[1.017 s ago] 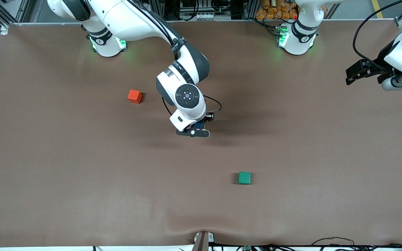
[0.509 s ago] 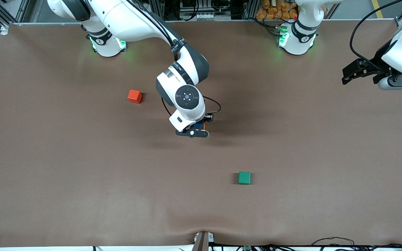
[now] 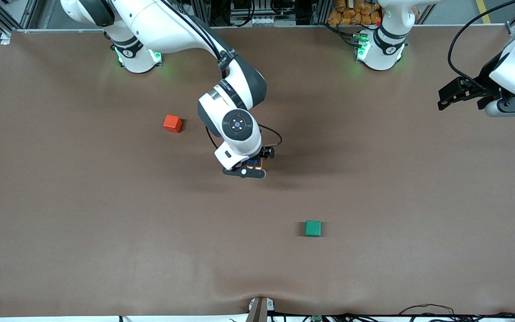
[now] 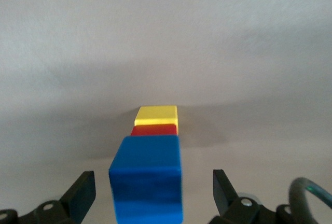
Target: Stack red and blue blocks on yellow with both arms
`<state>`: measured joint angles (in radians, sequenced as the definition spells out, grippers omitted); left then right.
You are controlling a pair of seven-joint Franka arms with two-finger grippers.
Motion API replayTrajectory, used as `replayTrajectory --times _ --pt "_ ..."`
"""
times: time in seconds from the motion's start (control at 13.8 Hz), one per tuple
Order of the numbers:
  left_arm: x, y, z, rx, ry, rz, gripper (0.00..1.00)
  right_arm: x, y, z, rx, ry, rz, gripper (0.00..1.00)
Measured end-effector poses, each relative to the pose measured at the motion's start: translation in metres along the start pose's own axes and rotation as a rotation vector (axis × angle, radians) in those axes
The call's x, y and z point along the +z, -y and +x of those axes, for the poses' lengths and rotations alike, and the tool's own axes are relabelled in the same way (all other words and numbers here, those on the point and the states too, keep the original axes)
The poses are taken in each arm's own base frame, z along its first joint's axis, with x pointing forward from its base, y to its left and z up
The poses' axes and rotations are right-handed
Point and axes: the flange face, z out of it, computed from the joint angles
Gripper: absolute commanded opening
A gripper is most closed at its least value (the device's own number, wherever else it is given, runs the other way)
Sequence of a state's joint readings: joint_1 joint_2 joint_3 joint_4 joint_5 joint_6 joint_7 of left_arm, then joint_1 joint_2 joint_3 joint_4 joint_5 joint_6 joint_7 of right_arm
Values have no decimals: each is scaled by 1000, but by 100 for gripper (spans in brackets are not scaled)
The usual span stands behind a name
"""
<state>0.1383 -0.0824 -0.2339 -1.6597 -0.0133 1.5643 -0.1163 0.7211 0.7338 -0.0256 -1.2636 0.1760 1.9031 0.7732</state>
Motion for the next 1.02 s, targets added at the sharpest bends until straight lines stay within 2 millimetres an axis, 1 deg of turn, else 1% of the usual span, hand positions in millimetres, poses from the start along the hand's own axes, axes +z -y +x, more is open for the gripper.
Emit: replayTrajectory --times 0.07,0.22,0.29,0.44,0.58,0.73,0.87,1.02 --pt "0 1 1 -2 -4 0 100 -12 -11 8 18 10 -5 100" --pt "-1 2 2 -3 -12 -2 100 -45 -37 26 57 39 -20 100" --pt "0 2 2 -4 -14 -2 100 -66 -51 33 75 48 -22 100" --pt "1 2 3 -4 -15 -2 100 -116 -82 44 114 45 -7 100" --pt "2 2 3 -4 -14 -2 100 -169 -124 54 155 33 17 100" --pt "4 2 5 -6 -16 -4 100 -211 -173 60 155 38 25 100" --pt "7 3 8 -7 -17 -5 100 -240 -222 67 161 50 28 100" --pt "9 3 10 -7 -18 -7 100 -262 -273 76 167 50 27 100"
